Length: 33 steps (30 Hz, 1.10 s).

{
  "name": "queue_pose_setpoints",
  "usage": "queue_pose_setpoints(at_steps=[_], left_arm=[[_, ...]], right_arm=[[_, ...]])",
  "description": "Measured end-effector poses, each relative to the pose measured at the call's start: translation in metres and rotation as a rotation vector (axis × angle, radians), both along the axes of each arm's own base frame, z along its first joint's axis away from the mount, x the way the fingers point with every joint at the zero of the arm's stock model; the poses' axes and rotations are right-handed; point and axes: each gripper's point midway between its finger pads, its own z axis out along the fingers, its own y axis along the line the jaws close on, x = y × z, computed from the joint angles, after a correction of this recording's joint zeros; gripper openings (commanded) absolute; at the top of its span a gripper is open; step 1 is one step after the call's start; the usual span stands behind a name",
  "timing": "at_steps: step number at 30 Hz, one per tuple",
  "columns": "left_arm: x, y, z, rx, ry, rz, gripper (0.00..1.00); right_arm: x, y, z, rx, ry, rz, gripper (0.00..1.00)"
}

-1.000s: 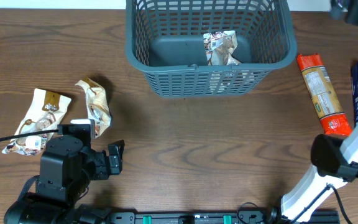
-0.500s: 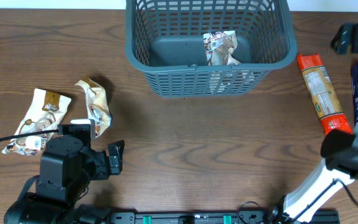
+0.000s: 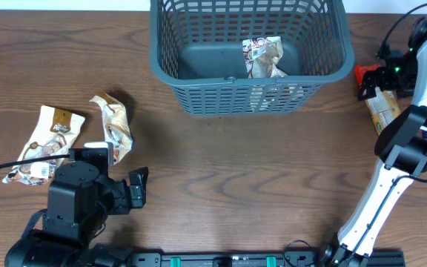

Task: Pack container
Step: 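Move the right gripper to the orange-capped bag and grasp it, then carry the orange-capped bag over the basket and lower it in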

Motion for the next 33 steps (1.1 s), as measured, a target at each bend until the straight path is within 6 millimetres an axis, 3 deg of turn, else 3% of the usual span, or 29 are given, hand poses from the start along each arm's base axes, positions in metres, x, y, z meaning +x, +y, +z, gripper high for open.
queue_pose_setpoints(at_steps=[9, 16, 21, 22, 23, 26, 33], left_arm=[[0.0, 0.0, 0.0, 0.0, 0.0, 0.0, 0.99], [0.0, 0.0, 0.0, 0.0, 0.001, 0.0, 0.99], [0.0, 0.0, 0.0, 0.0, 0.0, 0.0, 0.99], [0.0, 0.0, 0.0, 0.0, 0.001, 0.0, 0.99], [0.0, 0.0, 0.0, 0.0, 0.0, 0.0, 0.99], [0.0, 0.0, 0.0, 0.0, 0.0, 0.0, 0.99], [0.0, 0.0, 0.0, 0.0, 0.0, 0.0, 0.99]], right_arm=[[-0.007, -0.017, -0.017, -0.003, 0.03, -0.031, 0.99], [-0.015, -0.026, -0.054, 0.004, 0.084, -0.05, 0.99], [-0.021, -0.029, -0.066, -0.021, 0.11, -0.049, 0.98], [-0.022, -0.029, -0.067, -0.023, 0.109, -0.051, 0.91], [-0.023, -0.029, -0.067, -0.024, 0.109, -0.052, 0.59], [-0.026, -0.027, -0.067, -0.021, 0.112, -0.08, 0.01], [-0.021, -0.025, -0.054, -0.018, 0.071, -0.185, 0.01]])
